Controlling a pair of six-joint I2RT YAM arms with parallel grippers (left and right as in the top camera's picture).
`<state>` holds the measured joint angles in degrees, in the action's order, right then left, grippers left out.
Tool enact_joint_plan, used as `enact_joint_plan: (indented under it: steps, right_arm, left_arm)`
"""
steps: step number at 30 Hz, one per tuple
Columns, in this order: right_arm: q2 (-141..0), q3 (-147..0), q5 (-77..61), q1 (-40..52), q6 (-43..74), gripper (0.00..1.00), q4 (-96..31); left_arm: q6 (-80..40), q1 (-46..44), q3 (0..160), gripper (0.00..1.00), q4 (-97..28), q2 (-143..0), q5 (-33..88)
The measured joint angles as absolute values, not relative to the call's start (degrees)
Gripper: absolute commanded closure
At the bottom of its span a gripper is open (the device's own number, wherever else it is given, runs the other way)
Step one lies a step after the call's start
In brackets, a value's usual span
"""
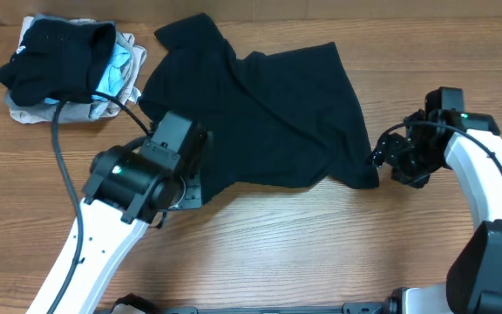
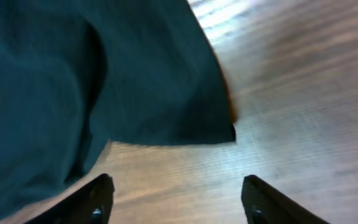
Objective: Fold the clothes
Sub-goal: 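Grasp the shirt's bottom-right hem with the right gripper, then fold the bottom hem upward toward the collar with both grippers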
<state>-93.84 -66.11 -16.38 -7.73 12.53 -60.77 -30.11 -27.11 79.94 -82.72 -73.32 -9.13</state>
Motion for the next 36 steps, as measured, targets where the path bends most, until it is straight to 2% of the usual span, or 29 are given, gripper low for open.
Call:
enact_joint_plan:
  steps: [17,18,21,22,25,26,30,36]
  right_arm:
    - [-94.45,-50.37,-15.4,-6.26,20.56,0.36,-41.5]
    - [-94.45,-49.82,-15.4,-6.28,21.02,0.37,-41.01]
    - [-94.45,-48.9,-15.46,-6.26,22.0,0.7,-40.73]
    - [-94.45,-48.84,-15.51,-6.28,22.39,0.78,-40.69]
    - [-94.45,-48.73,-15.44,-6.26,23.64,0.89,-40.53]
    - [-94.45,-48.73,-15.44,-6.26,24.27,0.96,-40.49]
    - [-94.45,-48.73,-15.46,-6.35,25.65,0.96,-41.28]
    - [-90.08,-53.01,-15.46,-11.35,24.25,0.96,-53.65]
  left_arm:
    - [-30.11,-27.11,79.94,0.96,-82.56,-73.25,-12.36]
    - [-30.11,-27.11,79.94,0.96,-82.56,-73.25,-12.45]
    - [-30.11,-27.11,79.94,0.96,-82.56,-73.25,-12.56]
    - [-30.11,-27.11,79.94,0.96,-82.56,-73.25,-12.58]
    - [-30.11,-27.11,79.96,0.96,-82.78,-73.25,-12.69]
    - [-30.11,-27.11,79.96,0.96,-82.81,-73.25,-12.69]
    - [-30.13,-27.11,79.96,0.96,-83.13,-73.25,-12.73]
    - [-32.75,-25.41,79.99,0.96,-83.22,-73.23,-12.75]
